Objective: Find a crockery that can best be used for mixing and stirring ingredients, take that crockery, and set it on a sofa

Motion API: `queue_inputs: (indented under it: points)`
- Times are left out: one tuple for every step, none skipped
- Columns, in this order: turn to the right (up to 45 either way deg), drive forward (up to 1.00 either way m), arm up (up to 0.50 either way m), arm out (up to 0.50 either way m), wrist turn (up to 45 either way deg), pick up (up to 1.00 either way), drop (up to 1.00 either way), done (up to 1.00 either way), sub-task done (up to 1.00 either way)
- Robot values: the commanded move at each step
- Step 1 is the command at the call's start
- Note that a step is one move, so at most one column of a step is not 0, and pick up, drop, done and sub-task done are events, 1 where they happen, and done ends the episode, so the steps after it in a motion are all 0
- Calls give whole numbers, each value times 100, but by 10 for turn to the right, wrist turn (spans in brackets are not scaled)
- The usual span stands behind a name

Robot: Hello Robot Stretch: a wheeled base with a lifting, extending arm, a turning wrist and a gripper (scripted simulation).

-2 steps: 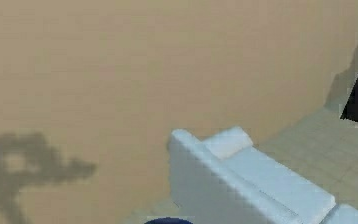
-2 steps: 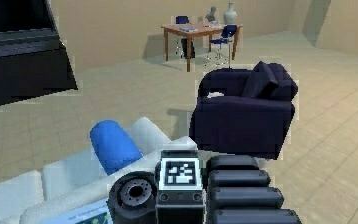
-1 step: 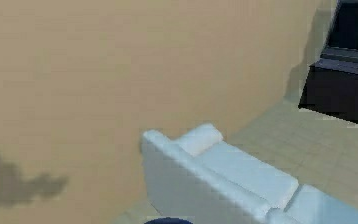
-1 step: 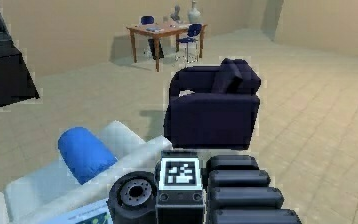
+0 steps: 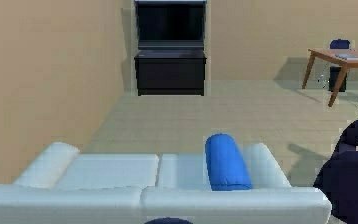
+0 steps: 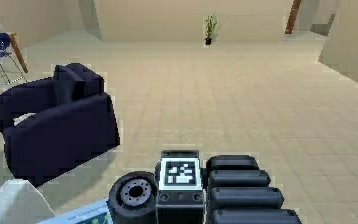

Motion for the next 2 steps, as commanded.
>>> queue_inputs:
  points:
    - [0,35,0,0,0,0,0,0,0]
    - [-450,0,0,0,0,0,0,0,0]
